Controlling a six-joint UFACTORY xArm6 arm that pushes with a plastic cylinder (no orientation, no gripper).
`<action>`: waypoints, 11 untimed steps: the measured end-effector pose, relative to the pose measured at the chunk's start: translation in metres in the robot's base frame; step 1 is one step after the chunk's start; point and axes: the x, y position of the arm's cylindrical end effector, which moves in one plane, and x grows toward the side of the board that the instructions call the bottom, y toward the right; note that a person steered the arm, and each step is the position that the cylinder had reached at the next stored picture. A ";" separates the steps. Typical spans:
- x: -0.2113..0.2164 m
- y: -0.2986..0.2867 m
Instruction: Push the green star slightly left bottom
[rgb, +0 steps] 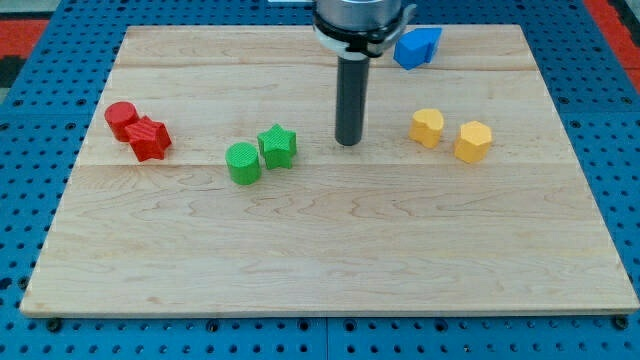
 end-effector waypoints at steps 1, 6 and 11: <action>-0.025 -0.056; 0.058 -0.004; 0.142 0.039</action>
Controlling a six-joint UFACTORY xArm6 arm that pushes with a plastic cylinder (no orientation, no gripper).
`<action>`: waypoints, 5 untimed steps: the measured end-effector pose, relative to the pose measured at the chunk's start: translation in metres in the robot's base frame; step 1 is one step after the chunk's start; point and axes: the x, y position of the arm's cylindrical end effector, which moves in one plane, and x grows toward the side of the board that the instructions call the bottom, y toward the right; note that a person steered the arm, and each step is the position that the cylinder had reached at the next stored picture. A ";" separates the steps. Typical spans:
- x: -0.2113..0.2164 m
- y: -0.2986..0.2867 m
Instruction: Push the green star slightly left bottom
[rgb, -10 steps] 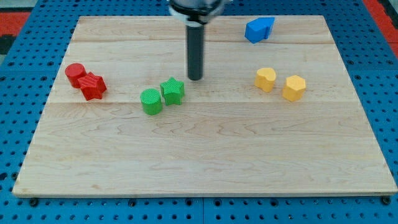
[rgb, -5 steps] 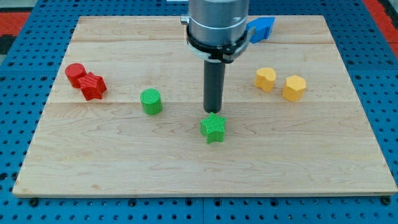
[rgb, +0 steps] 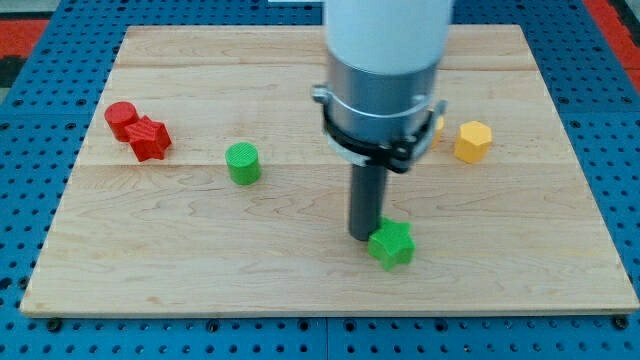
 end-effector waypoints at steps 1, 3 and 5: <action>0.005 0.027; 0.044 0.045; 0.046 0.032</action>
